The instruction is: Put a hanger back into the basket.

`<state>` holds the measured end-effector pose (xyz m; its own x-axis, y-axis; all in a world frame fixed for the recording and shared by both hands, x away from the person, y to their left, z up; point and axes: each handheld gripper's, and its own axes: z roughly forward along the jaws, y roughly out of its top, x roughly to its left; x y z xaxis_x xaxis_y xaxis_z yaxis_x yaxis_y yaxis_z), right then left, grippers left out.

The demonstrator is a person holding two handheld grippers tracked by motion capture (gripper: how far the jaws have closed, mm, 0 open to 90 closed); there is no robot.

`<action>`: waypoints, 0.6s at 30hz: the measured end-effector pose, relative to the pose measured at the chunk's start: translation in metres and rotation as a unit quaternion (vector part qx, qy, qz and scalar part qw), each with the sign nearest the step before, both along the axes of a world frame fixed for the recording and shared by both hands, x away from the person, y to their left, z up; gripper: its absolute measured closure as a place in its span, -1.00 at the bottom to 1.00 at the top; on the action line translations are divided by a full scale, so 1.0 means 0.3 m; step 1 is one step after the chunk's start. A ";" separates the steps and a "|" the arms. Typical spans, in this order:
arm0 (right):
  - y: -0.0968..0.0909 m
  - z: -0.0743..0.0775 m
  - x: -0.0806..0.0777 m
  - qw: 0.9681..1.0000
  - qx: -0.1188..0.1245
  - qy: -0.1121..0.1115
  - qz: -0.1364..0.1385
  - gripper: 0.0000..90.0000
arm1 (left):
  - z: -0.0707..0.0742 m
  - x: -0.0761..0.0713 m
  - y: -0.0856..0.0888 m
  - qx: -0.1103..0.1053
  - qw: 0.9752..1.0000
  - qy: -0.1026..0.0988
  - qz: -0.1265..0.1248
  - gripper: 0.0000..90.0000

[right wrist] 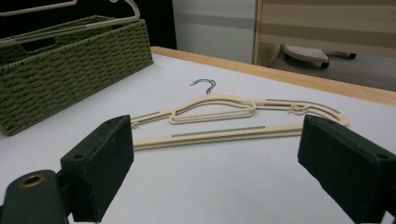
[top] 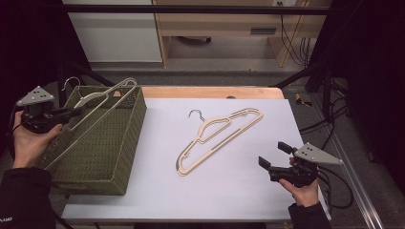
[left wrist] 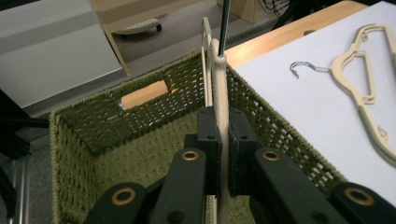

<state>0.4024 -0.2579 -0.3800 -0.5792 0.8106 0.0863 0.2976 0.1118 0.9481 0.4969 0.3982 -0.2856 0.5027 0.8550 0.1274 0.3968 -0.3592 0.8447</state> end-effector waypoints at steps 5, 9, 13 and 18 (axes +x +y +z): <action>0.000 0.000 0.000 1.000 -0.001 0.001 0.001 -0.76 | -0.040 0.008 0.004 0.013 1.000 0.011 -0.004 0.90; 0.000 0.000 0.000 1.000 -0.002 0.001 0.001 -0.76 | -0.068 0.012 -0.013 0.022 0.999 0.013 -0.019 0.90; 0.001 0.000 -0.001 1.000 -0.001 0.001 0.000 -0.76 | -0.115 0.012 -0.028 0.026 1.000 0.012 -0.011 0.90; 0.002 -0.001 0.001 1.000 -0.002 0.002 0.001 -0.76 | -0.208 0.000 -0.040 0.025 0.999 0.023 -0.001 0.90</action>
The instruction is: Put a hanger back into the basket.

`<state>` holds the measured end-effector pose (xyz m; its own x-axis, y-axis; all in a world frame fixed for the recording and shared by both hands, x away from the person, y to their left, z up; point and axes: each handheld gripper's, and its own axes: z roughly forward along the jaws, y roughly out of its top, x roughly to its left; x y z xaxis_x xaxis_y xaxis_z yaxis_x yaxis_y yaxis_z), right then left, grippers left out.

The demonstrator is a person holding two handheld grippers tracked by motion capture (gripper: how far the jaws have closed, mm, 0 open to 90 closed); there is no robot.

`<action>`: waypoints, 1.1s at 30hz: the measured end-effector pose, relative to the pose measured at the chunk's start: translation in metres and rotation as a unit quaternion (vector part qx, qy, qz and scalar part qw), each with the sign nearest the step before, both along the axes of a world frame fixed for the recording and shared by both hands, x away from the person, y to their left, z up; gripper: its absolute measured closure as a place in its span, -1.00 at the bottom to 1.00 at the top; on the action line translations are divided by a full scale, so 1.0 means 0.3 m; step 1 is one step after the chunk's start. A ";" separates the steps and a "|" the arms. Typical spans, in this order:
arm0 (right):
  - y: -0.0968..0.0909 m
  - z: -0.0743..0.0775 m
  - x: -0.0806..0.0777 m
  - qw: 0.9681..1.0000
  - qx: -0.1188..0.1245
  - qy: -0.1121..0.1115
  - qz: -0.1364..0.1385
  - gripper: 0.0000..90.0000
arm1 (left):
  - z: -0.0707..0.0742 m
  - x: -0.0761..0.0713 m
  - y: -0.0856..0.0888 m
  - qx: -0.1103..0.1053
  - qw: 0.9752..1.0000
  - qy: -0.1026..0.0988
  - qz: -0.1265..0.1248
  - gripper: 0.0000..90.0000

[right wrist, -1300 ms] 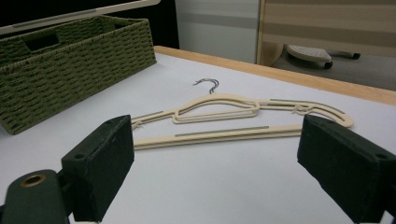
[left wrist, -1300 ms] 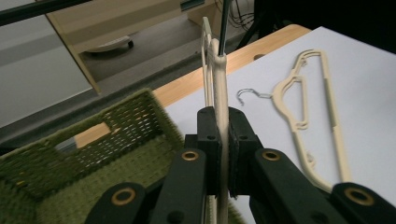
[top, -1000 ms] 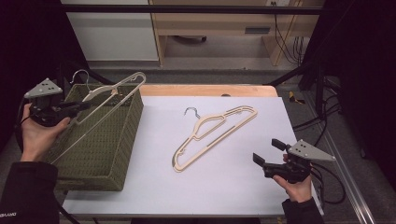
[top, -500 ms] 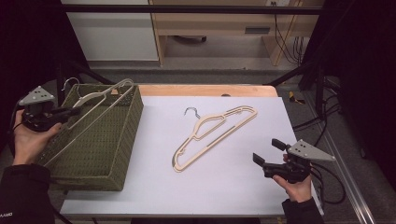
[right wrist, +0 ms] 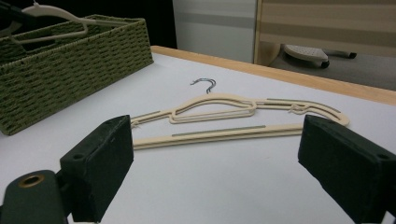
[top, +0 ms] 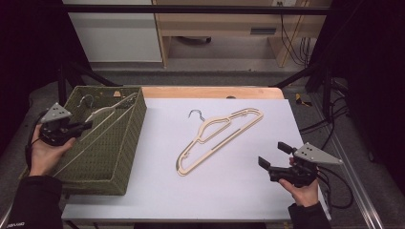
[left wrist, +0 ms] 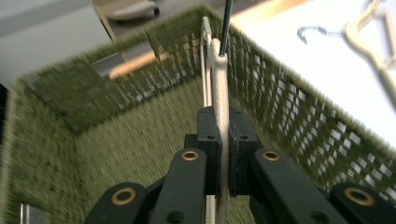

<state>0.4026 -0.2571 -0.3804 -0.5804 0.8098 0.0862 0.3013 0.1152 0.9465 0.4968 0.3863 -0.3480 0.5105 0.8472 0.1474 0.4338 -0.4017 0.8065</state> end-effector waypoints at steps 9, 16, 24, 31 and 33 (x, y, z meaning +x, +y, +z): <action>0.001 0.002 -0.002 1.000 0.002 -0.002 0.000 -0.76 | -0.093 -0.004 -0.036 0.005 0.999 0.037 0.000 0.85; 0.009 0.000 -0.001 1.000 0.000 -0.001 0.000 -0.76 | -0.125 -0.007 -0.083 0.029 0.997 0.070 -0.012 0.76; 0.015 -0.001 -0.002 1.000 0.000 0.000 0.003 -0.76 | -0.157 -0.005 -0.086 0.034 0.994 0.107 -0.007 0.68; 0.021 -0.003 0.000 1.000 -0.002 0.001 0.004 -0.76 | -0.164 0.001 -0.088 0.035 0.991 0.129 -0.011 0.62; 0.023 -0.004 0.000 1.000 -0.001 0.001 0.006 -0.76 | -0.166 0.002 -0.092 0.033 0.991 0.132 -0.011 0.61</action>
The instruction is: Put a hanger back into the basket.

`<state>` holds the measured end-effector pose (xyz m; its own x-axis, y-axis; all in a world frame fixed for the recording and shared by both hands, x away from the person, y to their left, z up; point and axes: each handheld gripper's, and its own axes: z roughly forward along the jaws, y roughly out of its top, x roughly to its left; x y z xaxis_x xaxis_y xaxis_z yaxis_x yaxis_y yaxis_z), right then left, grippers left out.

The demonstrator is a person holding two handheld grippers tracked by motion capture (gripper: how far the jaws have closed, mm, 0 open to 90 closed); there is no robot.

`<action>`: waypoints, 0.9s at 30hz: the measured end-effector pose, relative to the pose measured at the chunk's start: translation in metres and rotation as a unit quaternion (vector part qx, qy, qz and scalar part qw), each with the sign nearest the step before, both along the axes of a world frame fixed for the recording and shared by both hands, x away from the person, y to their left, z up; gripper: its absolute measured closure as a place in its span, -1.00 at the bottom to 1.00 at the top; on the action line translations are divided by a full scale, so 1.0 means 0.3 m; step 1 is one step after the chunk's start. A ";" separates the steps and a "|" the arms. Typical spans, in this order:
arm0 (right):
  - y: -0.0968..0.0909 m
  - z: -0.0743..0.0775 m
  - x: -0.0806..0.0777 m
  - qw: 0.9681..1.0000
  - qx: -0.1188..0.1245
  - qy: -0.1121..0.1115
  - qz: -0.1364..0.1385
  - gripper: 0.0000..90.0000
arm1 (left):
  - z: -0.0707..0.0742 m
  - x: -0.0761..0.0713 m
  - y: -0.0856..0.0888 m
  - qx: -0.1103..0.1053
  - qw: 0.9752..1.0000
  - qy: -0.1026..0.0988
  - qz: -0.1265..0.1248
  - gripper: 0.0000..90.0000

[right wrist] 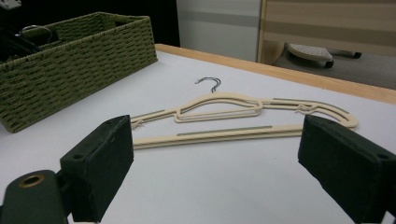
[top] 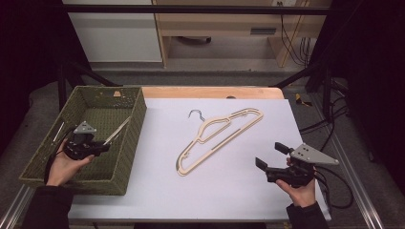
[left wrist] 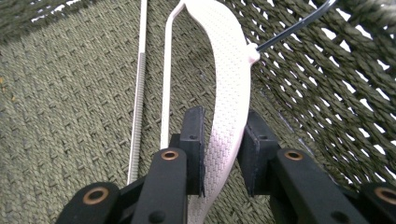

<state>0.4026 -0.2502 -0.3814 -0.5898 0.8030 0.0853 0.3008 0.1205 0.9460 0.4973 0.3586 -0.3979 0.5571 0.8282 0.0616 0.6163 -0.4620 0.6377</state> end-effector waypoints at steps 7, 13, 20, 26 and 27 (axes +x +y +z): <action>0.002 0.000 0.000 1.000 -0.001 0.000 0.002 -0.76 | -0.006 0.002 -0.003 0.006 1.000 0.008 -0.007 0.54; 0.005 0.002 -0.002 1.000 0.001 0.000 0.000 -0.76 | 0.019 -0.017 -0.005 -0.002 1.000 -0.021 -0.015 0.16; 0.002 0.004 -0.004 1.000 0.002 -0.002 0.005 -0.76 | 0.090 -0.064 0.005 -0.039 0.997 -0.071 -0.006 -0.15; 0.001 0.005 -0.004 1.000 0.004 -0.007 0.005 -0.76 | 0.180 -0.123 -0.004 -0.101 0.986 -0.131 0.010 -0.41; 0.001 0.005 -0.004 1.000 0.005 -0.008 0.005 -0.76 | 0.193 -0.135 -0.013 -0.111 0.984 -0.141 0.009 -0.45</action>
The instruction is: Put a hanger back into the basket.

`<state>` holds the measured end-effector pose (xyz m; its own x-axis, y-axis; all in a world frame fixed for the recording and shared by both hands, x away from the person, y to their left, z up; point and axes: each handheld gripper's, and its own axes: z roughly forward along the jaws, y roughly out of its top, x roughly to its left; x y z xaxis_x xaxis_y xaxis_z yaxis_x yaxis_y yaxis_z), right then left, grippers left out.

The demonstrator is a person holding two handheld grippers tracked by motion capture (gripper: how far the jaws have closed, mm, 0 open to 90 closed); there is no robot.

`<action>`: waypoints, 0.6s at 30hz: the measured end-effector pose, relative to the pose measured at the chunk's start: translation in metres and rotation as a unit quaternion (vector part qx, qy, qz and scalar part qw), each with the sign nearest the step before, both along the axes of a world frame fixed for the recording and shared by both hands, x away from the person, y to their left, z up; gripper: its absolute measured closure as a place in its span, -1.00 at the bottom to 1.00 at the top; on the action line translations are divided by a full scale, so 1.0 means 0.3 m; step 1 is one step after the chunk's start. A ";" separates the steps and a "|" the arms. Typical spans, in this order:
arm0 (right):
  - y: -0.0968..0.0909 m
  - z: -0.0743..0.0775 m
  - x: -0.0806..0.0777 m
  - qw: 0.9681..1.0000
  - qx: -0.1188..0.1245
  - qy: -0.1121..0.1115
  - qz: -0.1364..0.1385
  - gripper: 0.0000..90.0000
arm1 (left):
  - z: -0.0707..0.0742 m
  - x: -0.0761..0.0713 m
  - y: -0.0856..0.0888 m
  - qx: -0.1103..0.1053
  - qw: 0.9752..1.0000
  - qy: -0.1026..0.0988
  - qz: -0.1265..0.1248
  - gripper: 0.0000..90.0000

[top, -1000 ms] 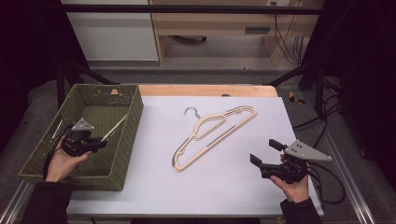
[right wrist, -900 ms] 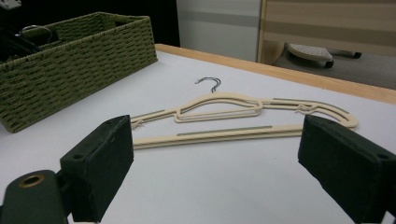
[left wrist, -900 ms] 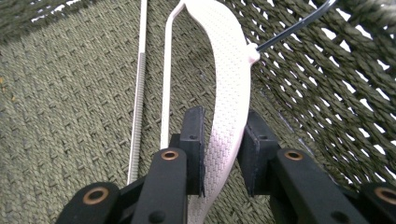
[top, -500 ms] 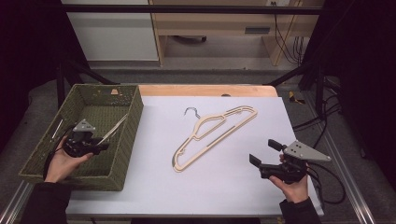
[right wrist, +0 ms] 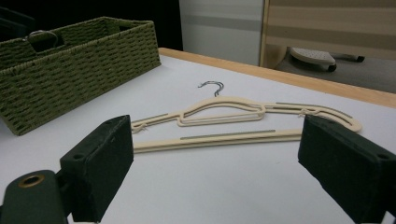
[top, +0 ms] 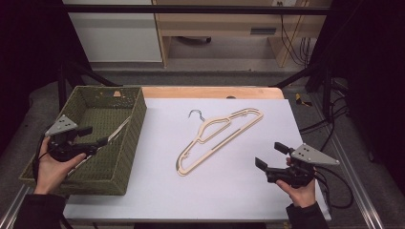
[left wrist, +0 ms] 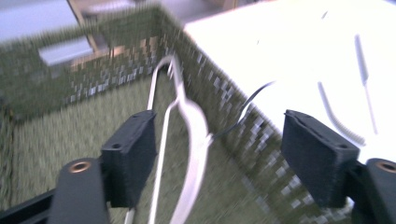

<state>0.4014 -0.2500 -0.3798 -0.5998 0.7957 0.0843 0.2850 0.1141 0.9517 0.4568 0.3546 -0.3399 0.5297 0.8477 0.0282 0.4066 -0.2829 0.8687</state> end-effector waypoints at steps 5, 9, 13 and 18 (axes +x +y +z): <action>0.004 0.001 -0.003 1.000 0.003 0.001 0.000 -0.76 | 0.048 -0.043 -0.044 -0.026 0.999 -0.039 -0.011 -0.69; 0.003 0.002 -0.004 1.000 0.003 0.000 0.003 -0.77 | 0.093 -0.085 -0.123 -0.052 0.996 -0.066 -0.022 -0.80; 0.001 0.002 -0.001 1.000 0.006 -0.001 0.002 -0.77 | 0.107 -0.104 -0.208 -0.058 0.994 -0.077 -0.042 -0.83; 0.001 -0.001 0.000 1.000 0.004 0.001 0.001 -0.77 | 0.097 -0.105 -0.323 -0.067 0.992 -0.085 -0.069 -0.83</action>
